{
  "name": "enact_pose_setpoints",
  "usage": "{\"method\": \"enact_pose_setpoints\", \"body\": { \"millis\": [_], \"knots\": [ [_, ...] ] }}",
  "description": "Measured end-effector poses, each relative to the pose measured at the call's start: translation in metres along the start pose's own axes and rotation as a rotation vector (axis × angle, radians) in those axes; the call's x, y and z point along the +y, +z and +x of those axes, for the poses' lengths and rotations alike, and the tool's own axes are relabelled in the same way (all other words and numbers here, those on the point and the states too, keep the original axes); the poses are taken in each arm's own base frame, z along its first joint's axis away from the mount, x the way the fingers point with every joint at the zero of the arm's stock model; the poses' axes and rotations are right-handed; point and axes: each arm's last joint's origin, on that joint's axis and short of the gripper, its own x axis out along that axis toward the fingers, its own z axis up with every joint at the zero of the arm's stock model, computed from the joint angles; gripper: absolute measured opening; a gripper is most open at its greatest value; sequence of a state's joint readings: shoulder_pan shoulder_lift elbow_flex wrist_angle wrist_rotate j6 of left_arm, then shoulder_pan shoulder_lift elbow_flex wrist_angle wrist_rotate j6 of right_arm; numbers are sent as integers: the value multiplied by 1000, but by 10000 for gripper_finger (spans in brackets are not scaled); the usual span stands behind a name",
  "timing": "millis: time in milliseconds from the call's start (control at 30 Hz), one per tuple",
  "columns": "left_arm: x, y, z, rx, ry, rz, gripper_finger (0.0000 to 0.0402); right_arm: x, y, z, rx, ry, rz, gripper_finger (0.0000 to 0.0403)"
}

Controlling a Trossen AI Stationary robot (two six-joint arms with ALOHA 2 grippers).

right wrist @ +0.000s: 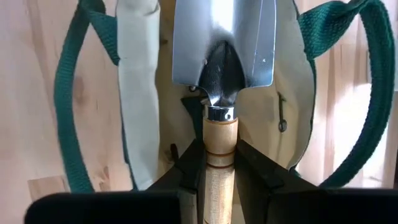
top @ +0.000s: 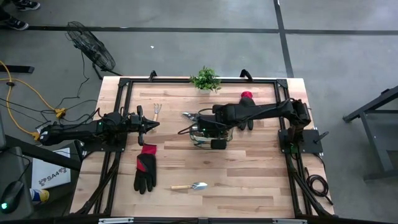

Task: Pick & Place Garden tools in Gardening bag
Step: Put the brown trowel into the gardening bag

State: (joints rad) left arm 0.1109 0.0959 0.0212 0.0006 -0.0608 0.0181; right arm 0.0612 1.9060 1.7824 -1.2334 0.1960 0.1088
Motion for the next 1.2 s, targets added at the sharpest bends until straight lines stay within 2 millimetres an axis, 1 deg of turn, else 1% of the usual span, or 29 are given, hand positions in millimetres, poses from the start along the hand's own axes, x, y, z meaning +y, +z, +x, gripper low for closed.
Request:
{"method": "enact_pose_setpoints", "body": {
  "millis": [200,767,867,1067,1200],
  "knots": [
    [0,0,0,0,0,0,10,3,-1,-1,-2,-59,6,50],
    [0,0,0,0,0,0,10,5,-2,-1,1,-61,6,50],
    [0,0,0,0,0,0,10,6,-1,3,18,-64,3,50],
    [0,0,0,0,0,0,10,10,3,22,68,-62,-15,50],
    [0,0,0,0,0,0,10,11,3,26,83,-62,-19,50]
  ]
}}
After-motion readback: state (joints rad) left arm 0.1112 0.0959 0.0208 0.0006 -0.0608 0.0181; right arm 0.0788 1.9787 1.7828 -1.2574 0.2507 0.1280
